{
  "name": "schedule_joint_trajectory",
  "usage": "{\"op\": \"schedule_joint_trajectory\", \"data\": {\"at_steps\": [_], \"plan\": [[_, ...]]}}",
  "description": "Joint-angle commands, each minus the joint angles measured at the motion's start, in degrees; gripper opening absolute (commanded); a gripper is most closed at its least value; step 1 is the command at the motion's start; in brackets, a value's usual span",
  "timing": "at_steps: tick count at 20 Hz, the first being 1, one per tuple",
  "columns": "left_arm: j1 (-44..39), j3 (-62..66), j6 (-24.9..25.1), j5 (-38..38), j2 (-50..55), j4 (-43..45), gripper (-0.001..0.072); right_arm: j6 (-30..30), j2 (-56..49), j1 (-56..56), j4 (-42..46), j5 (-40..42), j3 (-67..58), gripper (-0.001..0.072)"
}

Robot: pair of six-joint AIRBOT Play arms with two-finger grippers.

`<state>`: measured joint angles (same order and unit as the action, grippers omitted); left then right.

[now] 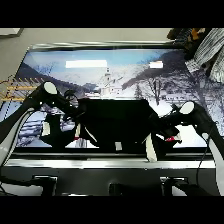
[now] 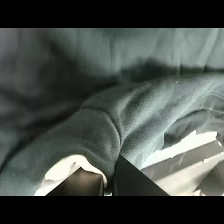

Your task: Fold the clothes and pants, and hang the long-sleeved shirts on hangers.

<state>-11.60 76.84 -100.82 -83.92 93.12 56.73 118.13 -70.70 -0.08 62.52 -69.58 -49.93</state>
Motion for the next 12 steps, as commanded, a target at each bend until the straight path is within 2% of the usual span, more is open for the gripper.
{"op": "schedule_joint_trajectory", "data": {"at_steps": [1, 2, 3, 4, 5, 6, 7, 9, 12], "plan": [[0.42, 4.22, 1.90, 2.27, 4.87, -0.87, 0.0033, -1.53, -2.95, -0.15, -1.42, 7.34, -0.46, 0.0214], [1.05, 5.18, 1.88, 2.21, 4.74, -0.87, 0.0117, -4.17, -2.36, -0.96, -1.38, 5.95, -2.03, 0.0344], [2.10, 6.43, 2.60, 1.18, 4.15, -0.85, 0.0356, -7.28, -1.14, -1.97, -0.04, 2.80, -4.37, 0.0426], [3.39, 7.28, 4.02, 0.61, 2.80, -0.63, 0.0494, -9.94, 1.11, -2.27, 2.62, -0.92, -6.69, 0.0435], [4.76, 7.21, 5.09, 0.57, 0.33, 0.92, 0.0495, -11.74, 4.81, -2.03, 7.32, -4.48, -8.59, 0.0453], [5.68, 6.54, 5.73, 0.74, -2.64, 4.72, 0.0496, -12.07, 9.66, -1.03, 11.21, -7.08, -8.83, 0.0526], [6.12, 4.46, 5.88, 1.99, -6.67, 9.70, 0.0524, -11.91, 14.56, 0.66, 13.29, -8.76, -7.76, 0.0531], [6.14, -4.76, 5.97, 8.26, -16.37, 15.76, 0.0545, -6.01, 24.09, 6.88, 15.10, -8.87, -1.99, 0.0531], [6.14, -24.00, 5.77, 19.85, -30.97, 15.34, 0.0545, 4.00, 32.85, 22.21, 16.94, -2.80, 8.87, 0.0530]]}}
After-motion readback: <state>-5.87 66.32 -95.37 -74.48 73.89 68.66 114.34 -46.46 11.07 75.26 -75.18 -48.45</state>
